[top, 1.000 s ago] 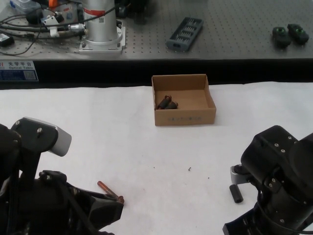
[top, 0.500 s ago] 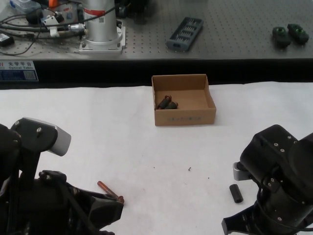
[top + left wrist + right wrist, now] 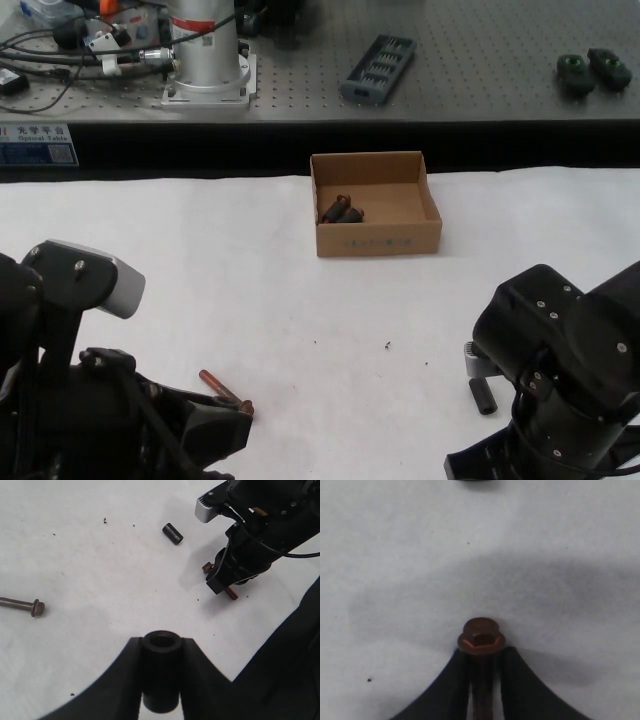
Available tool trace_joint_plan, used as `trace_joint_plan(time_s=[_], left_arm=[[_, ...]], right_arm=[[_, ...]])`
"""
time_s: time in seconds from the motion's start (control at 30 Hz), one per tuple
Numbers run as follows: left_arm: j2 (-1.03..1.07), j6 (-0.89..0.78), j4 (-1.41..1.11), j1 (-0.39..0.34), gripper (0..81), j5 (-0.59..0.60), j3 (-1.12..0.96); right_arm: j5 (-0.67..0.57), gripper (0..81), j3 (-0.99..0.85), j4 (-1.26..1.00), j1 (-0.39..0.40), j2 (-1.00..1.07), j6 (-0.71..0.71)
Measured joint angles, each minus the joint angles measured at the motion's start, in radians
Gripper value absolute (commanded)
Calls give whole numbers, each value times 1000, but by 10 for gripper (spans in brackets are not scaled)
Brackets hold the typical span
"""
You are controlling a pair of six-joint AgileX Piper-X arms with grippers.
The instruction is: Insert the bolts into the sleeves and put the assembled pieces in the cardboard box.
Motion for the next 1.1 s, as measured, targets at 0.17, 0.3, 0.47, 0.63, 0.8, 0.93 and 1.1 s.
trace_joint_plan(time_s=[0.17, 0.3, 0.47, 0.63, 0.8, 0.93, 1.1], left_arm=[[0, 0, 0, 0, 113, 0, 0], [0, 0, 0, 0, 113, 0, 0], [0, 24, 0, 0, 113, 0, 0], [27, 34, -36, 0, 113, 4, 21], [85, -7, -122, 0, 113, 42, 71], [113, -31, -183, -3, 113, 57, 103], [171, -52, -383, -51, 113, 60, 157]], right_arm=[[0, 4, 0, 0, 0, 0, 3], [0, 10, 0, 0, 0, 0, -8], [3, 10, 0, 0, 0, 0, -46], [4, 10, 10, -17, 0, -35, -74], [4, 10, 12, -83, 0, -177, -87], [-11, 10, 9, -168, 0, -297, -124], [-100, 10, -31, -231, -27, -372, -146]])
